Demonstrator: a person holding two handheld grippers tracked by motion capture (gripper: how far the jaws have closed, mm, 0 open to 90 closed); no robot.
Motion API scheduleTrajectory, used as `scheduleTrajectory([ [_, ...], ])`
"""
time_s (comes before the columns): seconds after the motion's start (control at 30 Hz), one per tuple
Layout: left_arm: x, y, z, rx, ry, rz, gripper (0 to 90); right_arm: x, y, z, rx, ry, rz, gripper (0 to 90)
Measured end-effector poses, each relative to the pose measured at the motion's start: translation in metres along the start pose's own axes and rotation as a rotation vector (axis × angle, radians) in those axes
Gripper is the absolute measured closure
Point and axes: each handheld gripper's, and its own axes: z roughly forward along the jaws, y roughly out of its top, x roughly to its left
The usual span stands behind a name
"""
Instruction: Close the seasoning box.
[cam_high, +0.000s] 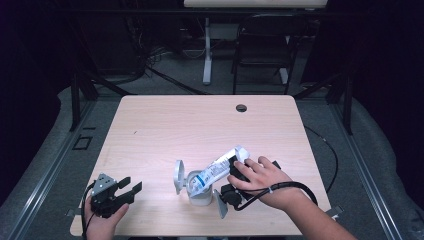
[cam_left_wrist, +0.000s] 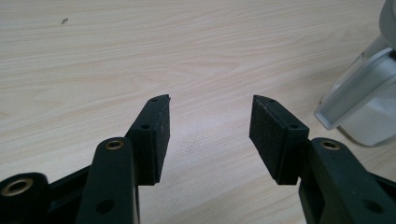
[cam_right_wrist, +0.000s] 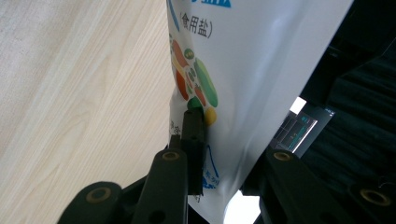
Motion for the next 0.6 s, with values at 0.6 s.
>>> scheduleTrajectory([
  [0.6,-0.0003,-0.0001,0.0000,-0.007,0.005,-0.001,48.4,-0.0001,0.0005,-0.0010,-0.012,0.004,0.014,79.4],
])
